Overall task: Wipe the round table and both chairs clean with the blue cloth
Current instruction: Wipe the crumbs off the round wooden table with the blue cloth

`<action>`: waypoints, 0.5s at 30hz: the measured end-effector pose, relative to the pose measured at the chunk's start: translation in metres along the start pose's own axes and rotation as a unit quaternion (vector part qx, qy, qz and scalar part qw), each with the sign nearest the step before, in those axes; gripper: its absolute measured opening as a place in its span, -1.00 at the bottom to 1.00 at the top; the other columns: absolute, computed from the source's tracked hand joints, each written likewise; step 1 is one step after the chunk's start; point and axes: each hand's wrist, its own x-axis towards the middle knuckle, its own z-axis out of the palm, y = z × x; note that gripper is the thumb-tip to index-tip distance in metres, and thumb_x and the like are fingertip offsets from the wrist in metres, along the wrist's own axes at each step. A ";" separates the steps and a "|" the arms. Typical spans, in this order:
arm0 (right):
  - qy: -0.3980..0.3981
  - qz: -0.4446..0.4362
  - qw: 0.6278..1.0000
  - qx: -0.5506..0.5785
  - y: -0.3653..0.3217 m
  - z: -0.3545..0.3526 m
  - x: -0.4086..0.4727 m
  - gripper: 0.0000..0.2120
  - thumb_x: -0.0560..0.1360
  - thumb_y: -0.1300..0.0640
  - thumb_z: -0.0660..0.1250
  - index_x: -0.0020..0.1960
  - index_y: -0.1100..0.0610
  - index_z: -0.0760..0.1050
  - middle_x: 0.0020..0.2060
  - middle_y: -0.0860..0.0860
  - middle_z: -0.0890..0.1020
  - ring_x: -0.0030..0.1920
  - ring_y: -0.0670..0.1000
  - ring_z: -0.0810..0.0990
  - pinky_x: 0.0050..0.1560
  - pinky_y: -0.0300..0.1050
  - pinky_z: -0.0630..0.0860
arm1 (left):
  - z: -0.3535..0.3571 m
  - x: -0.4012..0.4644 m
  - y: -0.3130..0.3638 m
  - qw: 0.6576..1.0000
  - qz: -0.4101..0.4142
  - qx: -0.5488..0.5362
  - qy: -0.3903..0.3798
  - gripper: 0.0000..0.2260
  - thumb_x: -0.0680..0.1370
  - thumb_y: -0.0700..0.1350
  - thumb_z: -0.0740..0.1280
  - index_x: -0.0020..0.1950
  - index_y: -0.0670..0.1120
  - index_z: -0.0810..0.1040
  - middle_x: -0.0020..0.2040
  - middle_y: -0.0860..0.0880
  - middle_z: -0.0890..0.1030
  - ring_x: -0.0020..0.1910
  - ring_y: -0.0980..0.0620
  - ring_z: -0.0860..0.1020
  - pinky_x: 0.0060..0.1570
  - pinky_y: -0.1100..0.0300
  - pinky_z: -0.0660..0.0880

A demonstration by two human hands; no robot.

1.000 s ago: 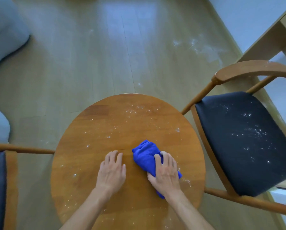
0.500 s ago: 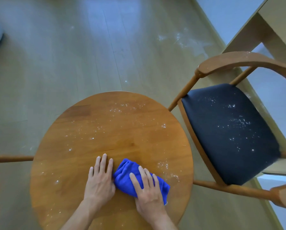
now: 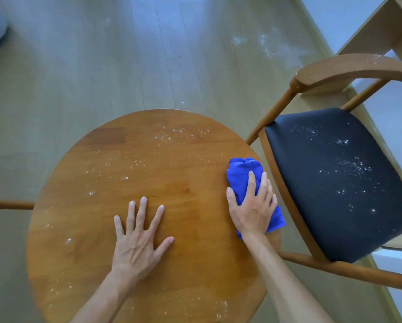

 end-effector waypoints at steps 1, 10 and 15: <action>0.003 -0.005 1.000 0.003 -0.009 0.003 -0.005 -0.37 0.51 -0.25 0.12 0.43 0.12 0.32 0.44 0.20 0.31 0.40 0.23 0.32 0.30 0.27 0.31 | 0.003 -0.001 0.000 1.000 -0.002 -0.005 0.006 -0.25 0.49 0.42 -0.27 0.55 0.05 0.09 0.58 -0.16 0.00 0.54 -0.23 -0.04 0.39 -0.38 0.09; -0.018 -0.319 0.946 0.065 0.002 0.016 -0.145 -0.48 0.53 -0.19 0.22 0.41 0.05 0.39 0.46 0.16 0.32 0.46 0.17 0.29 0.34 0.24 0.30 | 0.013 -0.004 -0.005 1.000 -0.009 0.010 0.026 -0.17 0.34 0.42 -0.55 0.54 0.19 -0.10 0.55 -0.01 -0.25 0.54 -0.09 -0.24 0.45 -0.29 -0.02; -0.005 -0.330 0.943 0.042 0.069 0.001 -0.102 -0.49 0.54 -0.14 0.25 0.41 0.07 0.37 0.45 0.15 0.33 0.45 0.16 0.30 0.33 0.26 0.33 | 0.006 -0.008 -0.006 1.000 -0.009 0.016 0.004 -0.26 0.47 0.45 -0.27 0.53 0.13 0.16 0.57 -0.11 0.10 0.54 -0.22 0.05 0.30 -0.44 0.18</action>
